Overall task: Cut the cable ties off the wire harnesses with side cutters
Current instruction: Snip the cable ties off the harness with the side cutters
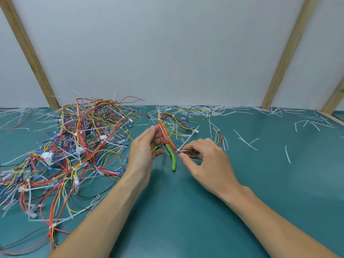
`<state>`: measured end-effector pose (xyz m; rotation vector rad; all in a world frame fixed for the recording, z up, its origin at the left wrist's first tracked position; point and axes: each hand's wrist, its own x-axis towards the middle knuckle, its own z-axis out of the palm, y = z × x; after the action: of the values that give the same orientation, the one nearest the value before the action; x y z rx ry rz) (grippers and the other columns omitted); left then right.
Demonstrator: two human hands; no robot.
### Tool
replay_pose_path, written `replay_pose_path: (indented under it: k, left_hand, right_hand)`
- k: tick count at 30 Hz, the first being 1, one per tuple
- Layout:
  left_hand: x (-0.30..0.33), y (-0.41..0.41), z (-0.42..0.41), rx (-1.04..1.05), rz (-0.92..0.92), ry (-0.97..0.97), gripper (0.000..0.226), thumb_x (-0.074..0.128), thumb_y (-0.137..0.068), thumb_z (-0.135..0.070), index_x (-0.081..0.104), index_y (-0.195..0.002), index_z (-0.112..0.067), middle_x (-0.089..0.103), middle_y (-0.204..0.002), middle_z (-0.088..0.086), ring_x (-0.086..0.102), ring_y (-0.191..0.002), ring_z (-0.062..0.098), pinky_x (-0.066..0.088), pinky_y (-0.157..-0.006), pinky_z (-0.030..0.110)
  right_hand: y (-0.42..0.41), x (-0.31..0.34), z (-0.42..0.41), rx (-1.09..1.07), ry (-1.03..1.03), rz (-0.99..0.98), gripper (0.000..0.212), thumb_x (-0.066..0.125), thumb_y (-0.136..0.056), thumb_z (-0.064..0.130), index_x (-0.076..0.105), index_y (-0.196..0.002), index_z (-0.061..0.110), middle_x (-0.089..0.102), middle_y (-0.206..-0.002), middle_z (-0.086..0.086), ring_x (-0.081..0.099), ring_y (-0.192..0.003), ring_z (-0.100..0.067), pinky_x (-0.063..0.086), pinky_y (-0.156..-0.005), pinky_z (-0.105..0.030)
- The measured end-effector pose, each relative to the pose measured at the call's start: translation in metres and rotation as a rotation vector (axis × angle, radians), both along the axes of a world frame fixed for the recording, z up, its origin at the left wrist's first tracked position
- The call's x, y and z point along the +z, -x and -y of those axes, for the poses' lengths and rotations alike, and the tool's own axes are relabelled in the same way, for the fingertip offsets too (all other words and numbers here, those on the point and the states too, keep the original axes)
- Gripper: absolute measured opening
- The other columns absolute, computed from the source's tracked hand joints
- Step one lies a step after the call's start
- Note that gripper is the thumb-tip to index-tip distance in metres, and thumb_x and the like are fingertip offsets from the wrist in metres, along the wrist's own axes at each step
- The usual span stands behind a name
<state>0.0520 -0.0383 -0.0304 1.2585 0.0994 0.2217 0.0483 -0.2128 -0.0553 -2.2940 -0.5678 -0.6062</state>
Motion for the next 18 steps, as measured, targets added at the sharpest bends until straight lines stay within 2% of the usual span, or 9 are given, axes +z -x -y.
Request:
replay_pose_path:
  k: [3,7,15,18]
  left_hand:
    - [-0.0011,-0.0001,-0.0009,0.018,-0.017,-0.037,0.031,0.046,-0.104,-0.029,0.072,-0.107,-0.013,0.072,-0.103,0.009,0.067,-0.085,0.016,0.048,-0.065,0.026]
    - [-0.0022,-0.0006,0.0002,0.027,-0.026,-0.066,0.032,0.048,-0.102,-0.026,0.071,-0.107,-0.005,0.072,-0.100,0.013,0.067,-0.082,0.017,0.049,-0.062,0.025]
    - [-0.0038,0.0006,0.0020,0.039,-0.048,-0.080,0.023,0.052,-0.099,-0.023,0.071,-0.097,-0.010,0.074,-0.089,0.007,0.069,-0.076,0.015,0.051,-0.056,0.023]
    - [-0.0043,0.0000,0.0015,0.052,-0.072,-0.093,0.023,0.052,-0.099,-0.022,0.072,-0.097,-0.010,0.074,-0.091,0.008,0.071,-0.077,0.015,0.052,-0.057,0.024]
  right_hand:
    - [0.0018,-0.0001,-0.0010,0.013,0.016,-0.043,0.013,0.063,-0.090,0.039,0.065,-0.084,0.027,0.063,-0.081,0.013,0.053,-0.085,-0.009,0.047,-0.079,-0.033]
    - [0.0026,0.0007,-0.0011,0.015,0.039,-0.089,0.017,0.059,-0.088,0.040,0.062,-0.083,0.025,0.063,-0.081,0.012,0.054,-0.087,-0.010,0.048,-0.081,-0.035]
    - [0.0047,0.0022,0.0001,0.014,0.064,-0.130,0.017,0.060,-0.088,0.037,0.059,-0.081,0.022,0.063,-0.080,0.010,0.053,-0.087,-0.011,0.047,-0.082,-0.036]
    - [0.0044,0.0019,0.0003,0.008,0.064,-0.126,0.017,0.063,-0.088,0.035,0.058,-0.079,0.022,0.062,-0.078,0.010,0.052,-0.086,-0.011,0.047,-0.081,-0.036]
